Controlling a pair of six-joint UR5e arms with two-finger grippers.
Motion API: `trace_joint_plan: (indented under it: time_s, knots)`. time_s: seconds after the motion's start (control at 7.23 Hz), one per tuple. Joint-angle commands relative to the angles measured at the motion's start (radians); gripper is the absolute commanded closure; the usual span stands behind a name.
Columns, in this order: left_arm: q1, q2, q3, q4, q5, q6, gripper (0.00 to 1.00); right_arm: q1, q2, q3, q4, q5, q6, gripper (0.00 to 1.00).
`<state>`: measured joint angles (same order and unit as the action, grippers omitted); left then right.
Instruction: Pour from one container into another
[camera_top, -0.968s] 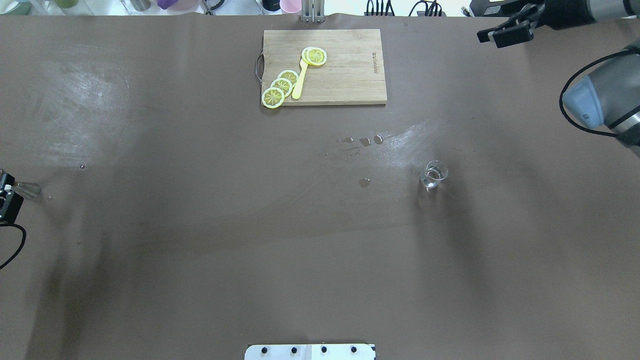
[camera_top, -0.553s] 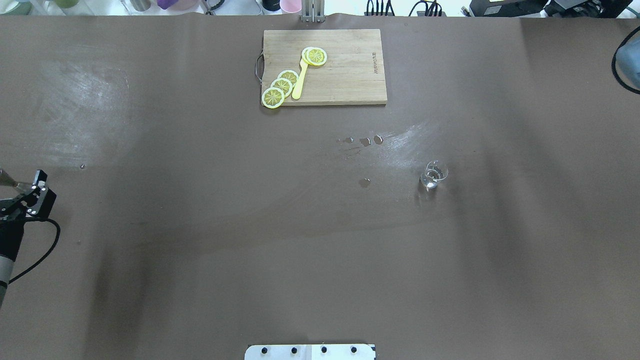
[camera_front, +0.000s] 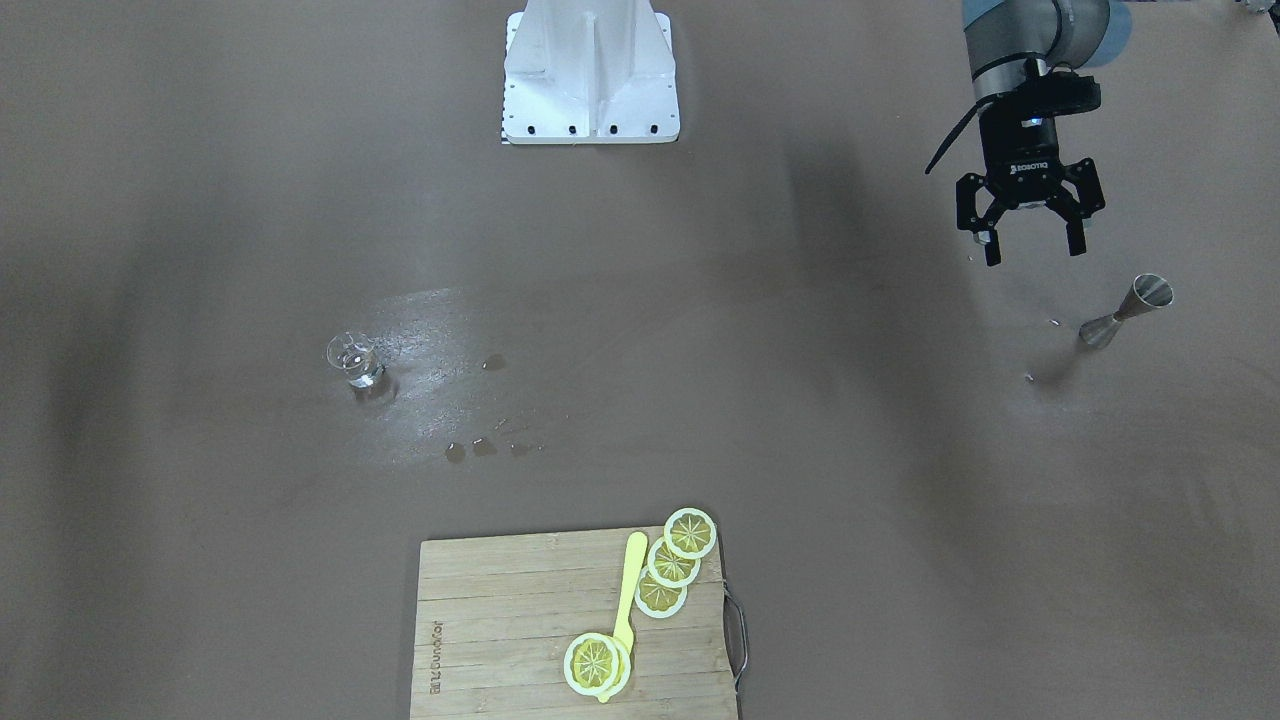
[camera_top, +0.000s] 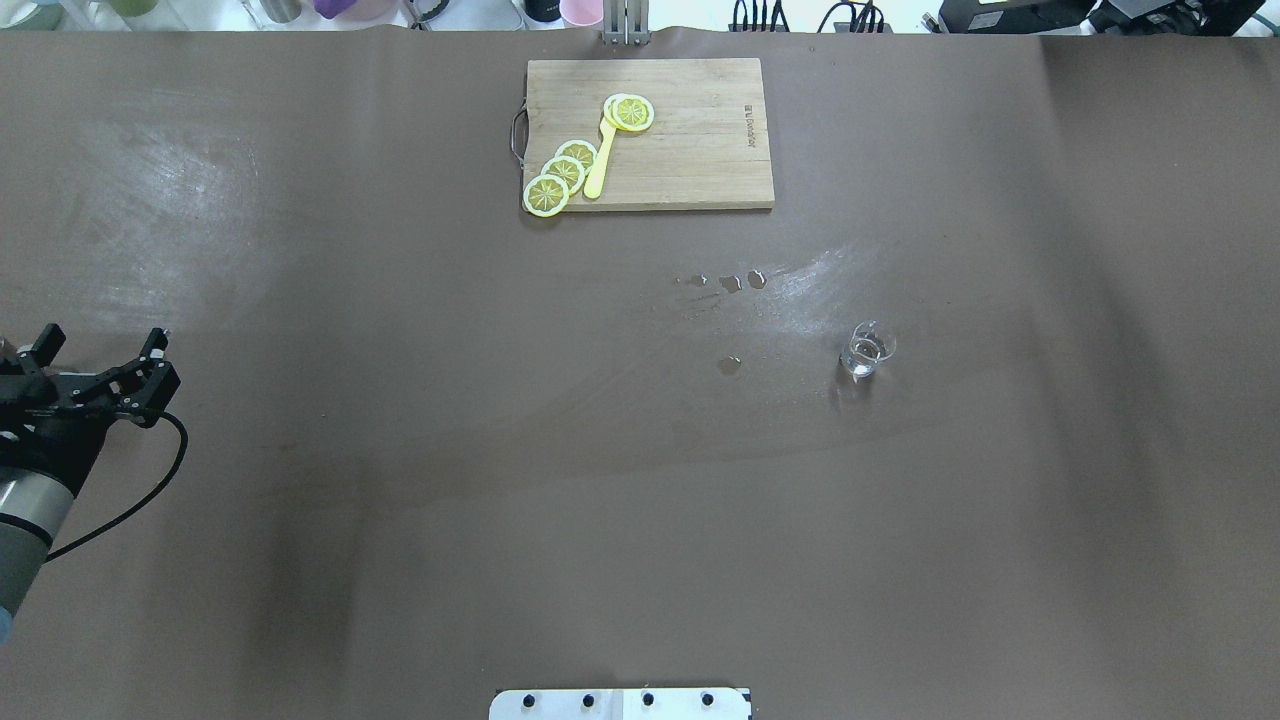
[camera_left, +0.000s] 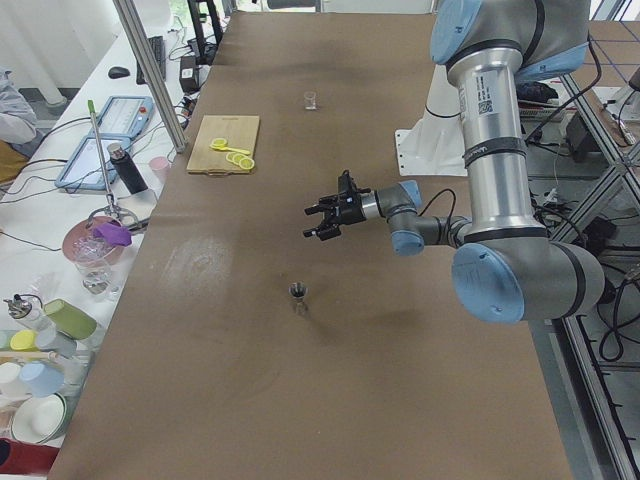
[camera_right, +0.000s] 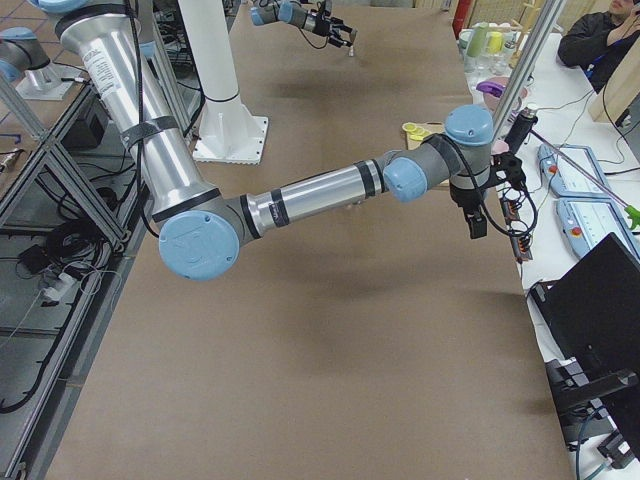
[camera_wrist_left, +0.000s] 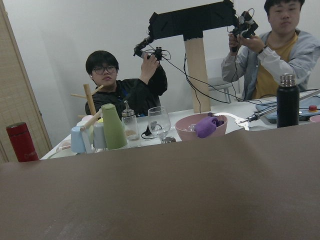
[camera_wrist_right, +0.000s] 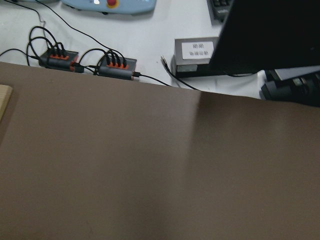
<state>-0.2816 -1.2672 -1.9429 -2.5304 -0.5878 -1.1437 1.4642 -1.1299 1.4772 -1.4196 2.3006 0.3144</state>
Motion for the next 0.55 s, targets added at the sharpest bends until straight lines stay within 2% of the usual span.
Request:
trace_joint_plan:
  time_s: [0.0, 0.14, 0.28, 0.41]
  knots:
    - [-0.144, -0.055, 0.005, -0.19, -0.276, 0.165, 0.02, 0.016, -0.002, 0.002, -0.236, -0.003, -0.004, 0.0]
    - [-0.245, -0.092, 0.007, -0.188, -0.417, 0.167, 0.02, 0.016, -0.016, 0.003, -0.277, -0.015, -0.044, 0.0]
    - [-0.375, -0.142, 0.025, -0.18, -0.628, 0.168, 0.02, 0.004, -0.055, 0.027, -0.28, -0.029, -0.094, 0.0]
    - [-0.527, -0.19, 0.041, -0.11, -0.846, 0.168, 0.02, -0.001, -0.065, 0.029, -0.315, -0.03, -0.098, 0.0]
